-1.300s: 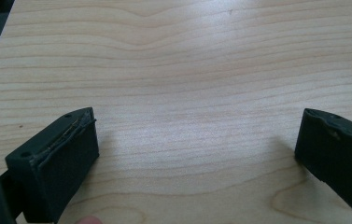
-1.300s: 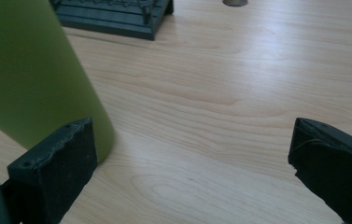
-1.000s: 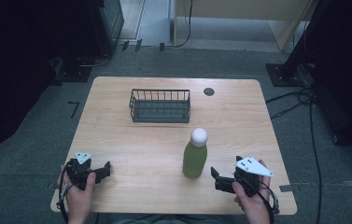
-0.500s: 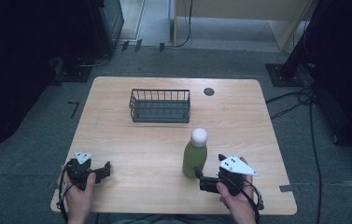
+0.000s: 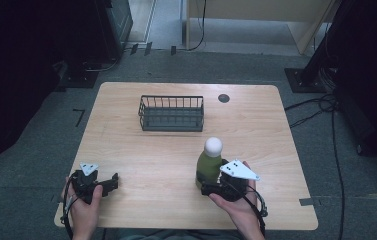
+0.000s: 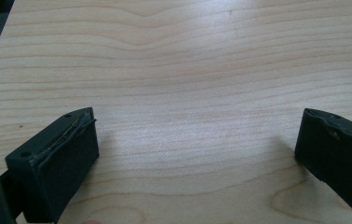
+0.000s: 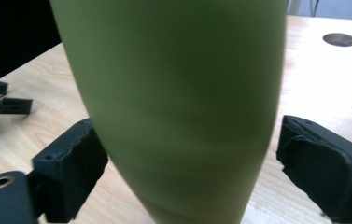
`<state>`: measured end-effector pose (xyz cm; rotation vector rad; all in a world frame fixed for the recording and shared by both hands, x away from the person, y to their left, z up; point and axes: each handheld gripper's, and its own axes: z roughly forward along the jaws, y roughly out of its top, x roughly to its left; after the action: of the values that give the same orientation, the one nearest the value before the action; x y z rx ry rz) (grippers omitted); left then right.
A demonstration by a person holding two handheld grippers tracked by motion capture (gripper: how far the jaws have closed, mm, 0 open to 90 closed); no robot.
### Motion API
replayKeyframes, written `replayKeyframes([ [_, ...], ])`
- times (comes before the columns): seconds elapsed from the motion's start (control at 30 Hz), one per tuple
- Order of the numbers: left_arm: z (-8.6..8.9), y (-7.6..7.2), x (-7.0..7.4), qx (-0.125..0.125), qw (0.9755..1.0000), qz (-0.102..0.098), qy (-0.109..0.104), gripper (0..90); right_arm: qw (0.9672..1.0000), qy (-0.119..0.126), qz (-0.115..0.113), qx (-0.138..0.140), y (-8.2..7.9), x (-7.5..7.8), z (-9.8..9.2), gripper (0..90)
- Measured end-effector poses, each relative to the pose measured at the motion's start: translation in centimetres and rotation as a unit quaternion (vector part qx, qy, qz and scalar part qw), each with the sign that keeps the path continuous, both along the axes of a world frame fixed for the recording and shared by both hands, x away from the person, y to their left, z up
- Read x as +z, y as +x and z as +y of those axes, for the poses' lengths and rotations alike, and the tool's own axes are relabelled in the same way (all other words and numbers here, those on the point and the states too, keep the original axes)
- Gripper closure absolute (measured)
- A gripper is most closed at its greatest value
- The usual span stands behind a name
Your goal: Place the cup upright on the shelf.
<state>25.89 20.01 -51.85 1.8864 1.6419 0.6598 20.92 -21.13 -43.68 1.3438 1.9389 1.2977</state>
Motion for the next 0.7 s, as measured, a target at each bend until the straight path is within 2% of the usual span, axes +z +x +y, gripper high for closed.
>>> replayKeyframes([
  [0.3, 0.0, 0.0, 0.0, 0.0, 1.0, 0.0, 0.0, 0.0, 0.9998, -0.005, -0.013, -0.014, 0.5, -0.3, 0.9, 15.7],
  [0.33, 0.0, 0.0, 0.0, 0.0, 1.0, 0.0, 0.0, 0.0, 0.9997, -0.003, -0.018, -0.016, 0.5, -0.3, 1.0, 18.7],
  [0.7, 0.0, 0.0, 0.0, 0.001, 1.0, -0.001, -0.001, 0.0, 0.999, -0.004, -0.032, -0.029, 0.6, -0.4, 1.2, 20.1],
])
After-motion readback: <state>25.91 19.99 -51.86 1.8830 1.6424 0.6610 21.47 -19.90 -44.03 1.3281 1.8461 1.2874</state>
